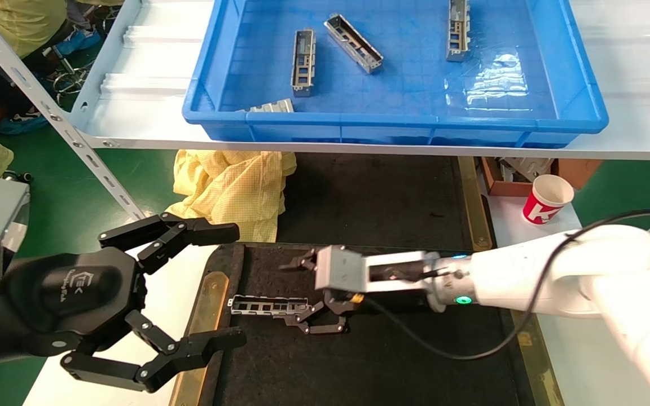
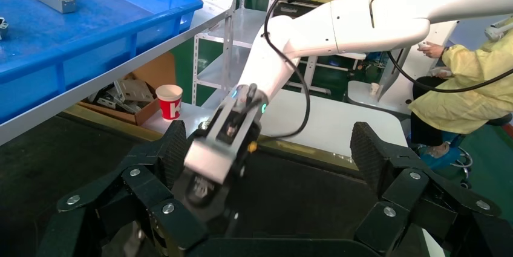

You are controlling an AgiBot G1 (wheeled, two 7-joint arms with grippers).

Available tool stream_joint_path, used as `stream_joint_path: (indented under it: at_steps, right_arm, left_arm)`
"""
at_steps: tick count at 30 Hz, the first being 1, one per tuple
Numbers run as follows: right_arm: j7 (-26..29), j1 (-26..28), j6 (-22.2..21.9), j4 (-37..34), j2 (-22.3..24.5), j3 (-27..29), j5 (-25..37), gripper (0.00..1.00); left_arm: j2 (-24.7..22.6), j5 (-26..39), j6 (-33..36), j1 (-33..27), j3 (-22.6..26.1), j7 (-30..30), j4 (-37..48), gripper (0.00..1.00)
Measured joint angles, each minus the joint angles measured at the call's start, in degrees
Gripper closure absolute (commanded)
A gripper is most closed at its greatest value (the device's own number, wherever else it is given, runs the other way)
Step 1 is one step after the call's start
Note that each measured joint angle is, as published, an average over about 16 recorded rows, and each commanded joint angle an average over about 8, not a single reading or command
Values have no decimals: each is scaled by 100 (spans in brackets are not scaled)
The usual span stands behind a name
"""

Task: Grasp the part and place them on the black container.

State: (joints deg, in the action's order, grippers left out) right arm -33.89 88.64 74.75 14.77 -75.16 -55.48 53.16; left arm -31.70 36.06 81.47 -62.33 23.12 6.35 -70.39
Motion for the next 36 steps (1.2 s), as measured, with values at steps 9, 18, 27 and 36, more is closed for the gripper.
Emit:
stream_joint_path:
  at_steps: [9, 18, 27, 36]
  right_arm:
    - [123, 3, 352, -97, 111, 134, -264, 0]
    - [319, -128, 369, 187, 290, 308, -292, 0]
    - [868, -472, 460, 949, 788, 791, -399, 0]
    - [1522, -878, 576, 1845, 1374, 1365, -532, 0]
  left_arm:
    - [0, 0, -1, 1, 0, 0, 1, 0]
    - [1, -1, -1, 1, 0, 0, 1, 0]
    - [1, -1, -2, 1, 0, 0, 1, 0]
    - [1, -1, -2, 1, 0, 0, 1, 0]
